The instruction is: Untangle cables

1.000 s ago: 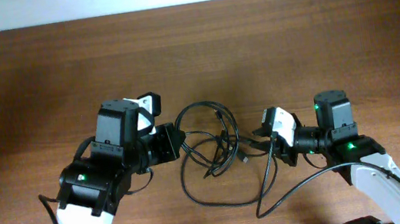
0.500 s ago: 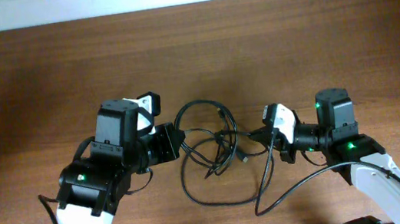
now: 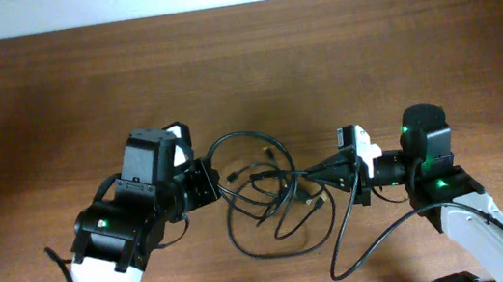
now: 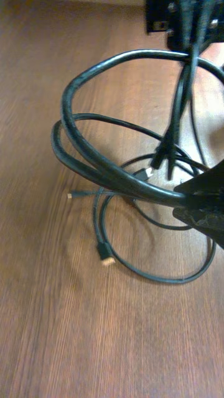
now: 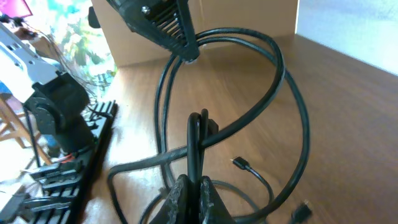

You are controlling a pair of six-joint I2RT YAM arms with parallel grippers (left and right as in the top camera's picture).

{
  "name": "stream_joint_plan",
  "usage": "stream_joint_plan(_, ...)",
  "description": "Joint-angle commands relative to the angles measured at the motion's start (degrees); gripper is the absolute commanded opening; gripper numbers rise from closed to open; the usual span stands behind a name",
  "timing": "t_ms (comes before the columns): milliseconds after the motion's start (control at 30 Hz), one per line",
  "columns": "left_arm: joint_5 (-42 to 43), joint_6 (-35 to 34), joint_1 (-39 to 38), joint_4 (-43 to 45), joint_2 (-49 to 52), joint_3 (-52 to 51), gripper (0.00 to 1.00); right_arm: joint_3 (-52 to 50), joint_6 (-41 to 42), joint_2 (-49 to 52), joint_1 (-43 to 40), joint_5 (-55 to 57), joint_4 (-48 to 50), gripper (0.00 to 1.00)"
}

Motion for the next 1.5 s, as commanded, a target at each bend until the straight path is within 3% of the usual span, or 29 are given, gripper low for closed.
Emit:
stream_joint_plan(0, -6.49, -5.07, -0.11, 0.04, -0.07, 0.07, 0.00, 0.55, 1.29, 0.09, 0.31, -2.67, -1.49, 0.04)
stream_joint_plan(267, -14.34, -11.87, -0.11, 0.24, -0.07, 0.07, 0.00, 0.55, 1.25, 0.09, 0.31, -2.67, -6.78, 0.04)
stream_joint_plan(533, -15.69, -11.98, 2.91, 1.14, -0.07, 0.07, 0.00, 0.55, 0.96, 0.09, 0.31, -2.67, -12.94, 0.04)
stream_joint_plan(1133, -17.27, -11.32, 3.67, -3.56, -0.07, 0.07, 0.00, 0.55, 0.90, 0.09, 0.24, -5.84, -8.68, 0.04)
stream_joint_plan(1333, -19.28, -11.32, 3.67, -6.58, -0.07, 0.07, 0.00, 0.55, 9.62, 0.09, 0.20, -3.80, -0.39, 0.04)
stream_joint_plan(1467, -19.17, -11.32, 3.67, -6.99, -0.07, 0.07, 0.00, 0.55, 18.53, 0.09, 0.20, 9.25, 2.27, 0.04)
